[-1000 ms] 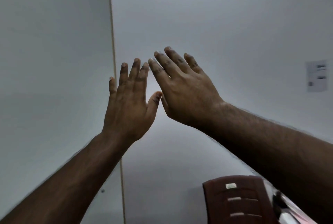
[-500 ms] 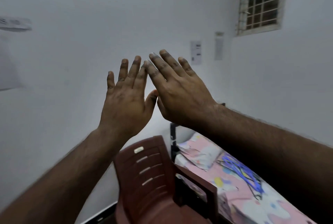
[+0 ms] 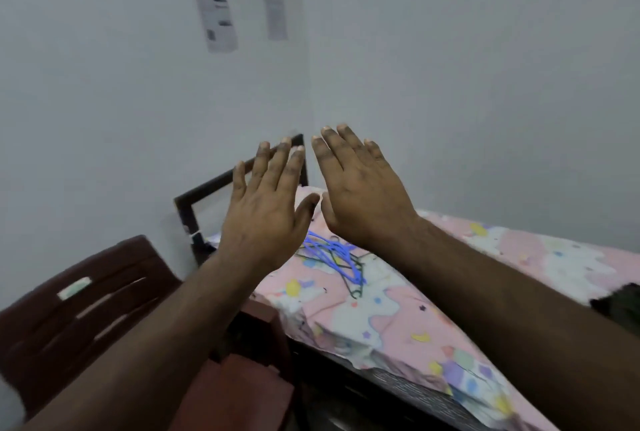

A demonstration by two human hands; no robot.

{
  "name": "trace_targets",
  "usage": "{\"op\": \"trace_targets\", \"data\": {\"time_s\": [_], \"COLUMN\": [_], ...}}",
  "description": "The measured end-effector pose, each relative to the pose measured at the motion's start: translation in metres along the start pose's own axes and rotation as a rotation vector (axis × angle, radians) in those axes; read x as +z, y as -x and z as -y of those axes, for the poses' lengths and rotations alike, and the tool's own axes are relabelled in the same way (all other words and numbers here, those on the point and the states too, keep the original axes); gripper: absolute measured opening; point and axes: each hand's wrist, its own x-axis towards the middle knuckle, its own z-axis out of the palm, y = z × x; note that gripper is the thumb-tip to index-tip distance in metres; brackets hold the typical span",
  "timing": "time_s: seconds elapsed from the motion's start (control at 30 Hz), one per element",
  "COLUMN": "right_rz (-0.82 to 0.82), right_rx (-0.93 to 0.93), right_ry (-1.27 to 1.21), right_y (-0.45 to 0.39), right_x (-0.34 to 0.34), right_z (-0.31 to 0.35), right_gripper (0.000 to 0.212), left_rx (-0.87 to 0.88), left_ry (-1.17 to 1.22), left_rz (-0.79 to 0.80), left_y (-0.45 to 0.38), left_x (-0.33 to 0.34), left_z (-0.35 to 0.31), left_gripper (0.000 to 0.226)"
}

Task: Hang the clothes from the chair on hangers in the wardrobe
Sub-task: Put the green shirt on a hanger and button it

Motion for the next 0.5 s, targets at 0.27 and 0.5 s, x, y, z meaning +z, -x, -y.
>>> {"op": "trace_targets", "data": {"time_s": [0.27, 0.5], "right_rz": [0.202, 0.403], "right_rx": [0.255, 0.499], "right_ry": [0.052, 0.067], "right_y": [0.080, 0.124], "right_x": [0.063, 0.118], "right_z": [-0.102, -0.176], "right_gripper": [0.068, 0.067], "left_rx": [0.126, 0.249], "left_ry": [0.181, 0.323], "left_rz": [0.221, 0.344], "left_y": [-0.026, -0.055], "left_x": [0.136, 0.247], "left_z": [-0.087, -0.141], "left_gripper": [0.070, 0.072]}}
